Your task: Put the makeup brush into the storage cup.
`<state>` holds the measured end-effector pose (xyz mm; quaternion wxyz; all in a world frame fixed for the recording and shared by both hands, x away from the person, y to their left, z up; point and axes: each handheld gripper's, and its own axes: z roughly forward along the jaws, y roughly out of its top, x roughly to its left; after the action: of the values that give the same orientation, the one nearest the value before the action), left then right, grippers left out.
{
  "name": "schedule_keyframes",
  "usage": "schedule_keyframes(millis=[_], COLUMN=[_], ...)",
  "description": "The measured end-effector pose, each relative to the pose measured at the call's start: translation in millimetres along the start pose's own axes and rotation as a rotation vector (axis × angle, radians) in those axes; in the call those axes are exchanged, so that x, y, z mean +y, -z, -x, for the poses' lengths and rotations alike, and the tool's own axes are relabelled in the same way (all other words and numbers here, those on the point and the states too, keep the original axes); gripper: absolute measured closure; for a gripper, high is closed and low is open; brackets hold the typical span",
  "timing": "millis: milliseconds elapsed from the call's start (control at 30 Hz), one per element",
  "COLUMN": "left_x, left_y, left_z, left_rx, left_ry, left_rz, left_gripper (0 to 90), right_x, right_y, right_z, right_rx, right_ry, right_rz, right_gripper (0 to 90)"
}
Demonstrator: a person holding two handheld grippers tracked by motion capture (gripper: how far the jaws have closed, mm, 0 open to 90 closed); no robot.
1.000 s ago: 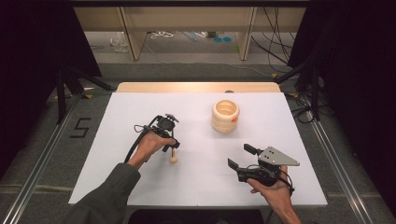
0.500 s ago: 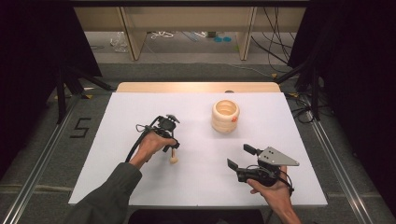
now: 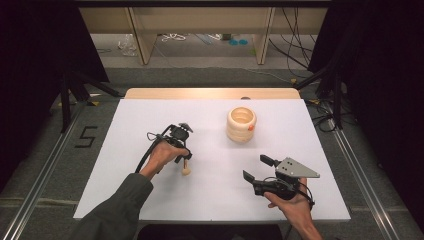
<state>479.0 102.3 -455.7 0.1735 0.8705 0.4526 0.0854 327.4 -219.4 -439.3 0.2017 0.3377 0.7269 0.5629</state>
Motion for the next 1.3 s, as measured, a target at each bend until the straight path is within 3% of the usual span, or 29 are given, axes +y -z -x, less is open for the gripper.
schedule_keyframes(millis=[167,233,267,300,367,400,467,500,633,733,833,1300], left_x=[0.7,0.8,0.9,0.8,1.1,1.4,1.4,1.0,1.6,1.2,2.1,3.7], left_y=[-0.5,-1.7,-0.9,-1.9,-2.1,-1.4,-1.9,-2.9,-4.1,-6.2,-7.0,-7.8], left_z=[-3.9,-2.8,-2.8,-1.0,-1.0,-1.9,-1.8,-0.6,-2.0,1.6,-2.1,1.2], left_rx=[0.007,0.004,-0.007,-0.012,-0.008,-0.003,-0.005,-0.006,-0.005,-0.012,-0.003,-0.01], left_ry=[-0.03,-0.017,-0.024,-0.003,-0.012,-0.026,-0.024,-0.005,-0.013,0.036,-0.018,0.009], left_rz=[-0.022,-0.012,-0.032,-0.02,-0.023,-0.032,-0.031,-0.024,-0.032,-0.029,-0.046,-0.065], left_gripper=[51.5,52.6,53.0,53.4,54.0,54.4,55.7,55.9,57.3,58.4,60.2,68.5], right_x=[0.0,-0.1,-0.1,-0.1,-0.1,0.1,0.2,0.0,0.2,0.0,0.0,-0.2], right_y=[-0.4,-0.5,-0.5,-0.5,-0.6,-0.8,0.2,-0.2,0.4,0.1,0.0,0.0], right_z=[-0.3,-0.3,-0.3,-0.4,-0.3,1.1,-0.7,-0.8,-0.6,-0.7,-1.0,-0.5], right_rx=[0.001,0.001,0.001,0.001,0.0,-0.013,-0.005,0.0,-0.009,-0.009,-0.005,-0.01], right_ry=[0.002,0.002,0.001,0.002,0.006,0.031,0.009,0.006,0.012,0.014,0.013,0.017], right_rz=[0.002,0.002,0.002,0.002,0.003,0.013,-0.008,-0.004,-0.01,-0.01,-0.009,-0.01], right_gripper=[19.4,19.4,19.4,19.5,19.5,19.5,19.5,19.5,19.5,19.5,19.5,19.7])
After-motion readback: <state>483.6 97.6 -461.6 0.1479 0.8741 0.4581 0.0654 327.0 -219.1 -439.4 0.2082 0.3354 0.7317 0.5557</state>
